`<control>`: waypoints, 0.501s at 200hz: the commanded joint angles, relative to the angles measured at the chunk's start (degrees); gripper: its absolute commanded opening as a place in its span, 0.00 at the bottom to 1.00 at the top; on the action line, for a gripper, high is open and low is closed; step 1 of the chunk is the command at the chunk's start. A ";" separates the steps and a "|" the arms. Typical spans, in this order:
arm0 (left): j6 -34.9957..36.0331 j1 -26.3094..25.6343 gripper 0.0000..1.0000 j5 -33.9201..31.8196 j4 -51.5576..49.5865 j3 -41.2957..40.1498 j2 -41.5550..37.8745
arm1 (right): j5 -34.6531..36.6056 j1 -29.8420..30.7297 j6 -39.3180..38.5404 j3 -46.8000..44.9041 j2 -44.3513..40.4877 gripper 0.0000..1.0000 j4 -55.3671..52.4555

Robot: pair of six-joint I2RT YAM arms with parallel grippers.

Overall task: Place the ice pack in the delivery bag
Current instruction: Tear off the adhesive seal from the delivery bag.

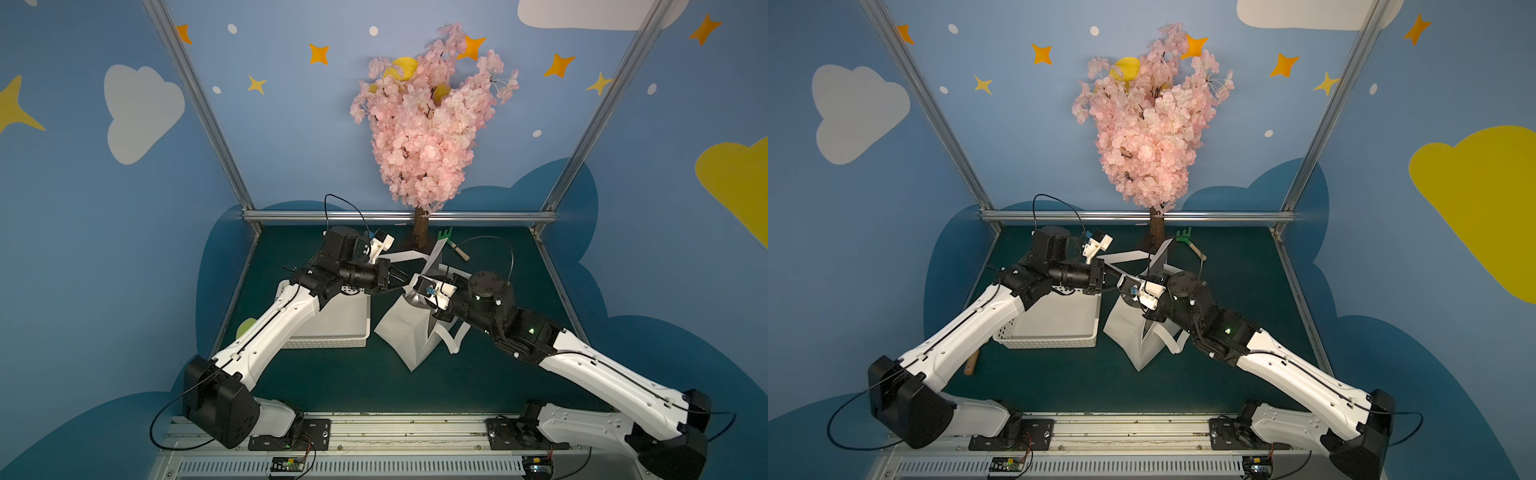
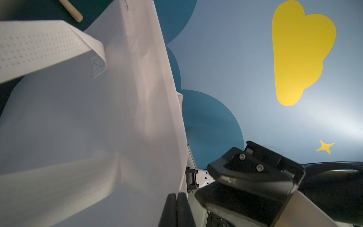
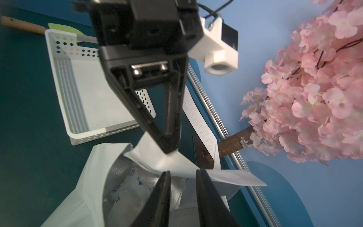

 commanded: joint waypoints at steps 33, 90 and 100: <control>-1.08 -0.07 0.03 1.49 1.09 1.43 0.42 | -3.60 1.86 -3.45 1.42 1.91 0.30 -0.02; -0.92 -0.03 0.03 1.85 1.36 1.61 0.88 | -1.61 2.20 -4.37 1.50 3.48 0.30 1.21; -0.88 -0.02 0.03 1.87 1.31 1.69 0.87 | -1.27 2.22 -4.48 1.67 3.74 0.27 1.56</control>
